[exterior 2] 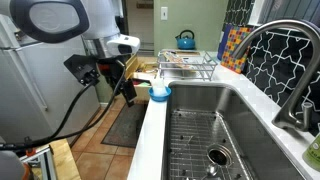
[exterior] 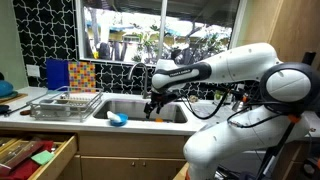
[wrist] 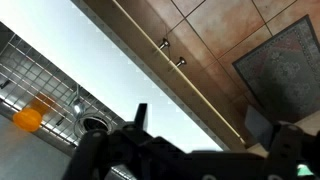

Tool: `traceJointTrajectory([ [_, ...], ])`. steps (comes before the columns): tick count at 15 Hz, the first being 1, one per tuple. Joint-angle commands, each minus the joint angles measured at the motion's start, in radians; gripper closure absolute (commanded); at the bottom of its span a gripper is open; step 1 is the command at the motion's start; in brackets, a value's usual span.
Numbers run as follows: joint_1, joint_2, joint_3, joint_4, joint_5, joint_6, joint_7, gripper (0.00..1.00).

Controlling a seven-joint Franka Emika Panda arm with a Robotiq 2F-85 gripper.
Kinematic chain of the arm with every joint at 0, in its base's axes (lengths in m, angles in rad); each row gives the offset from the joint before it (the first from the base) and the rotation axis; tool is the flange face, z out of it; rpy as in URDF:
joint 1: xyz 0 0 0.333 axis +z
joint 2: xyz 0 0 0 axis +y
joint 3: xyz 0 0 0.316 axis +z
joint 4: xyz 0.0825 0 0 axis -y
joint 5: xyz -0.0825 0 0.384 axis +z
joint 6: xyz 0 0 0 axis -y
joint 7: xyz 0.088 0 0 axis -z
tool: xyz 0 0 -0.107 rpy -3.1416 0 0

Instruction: Turn on the faucet then rinse the spoon under it

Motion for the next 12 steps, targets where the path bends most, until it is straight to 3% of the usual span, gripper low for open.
traceJointTrajectory([
  [1, -0.001, 0.001, 0.001, -0.001, 0.001, -0.003, -0.001, 0.0],
  [4, -0.001, 0.006, 0.002, -0.004, 0.001, -0.003, -0.001, 0.0],
  [12, -0.163, 0.32, 0.012, 0.313, -0.048, 0.366, 0.2, 0.0],
])
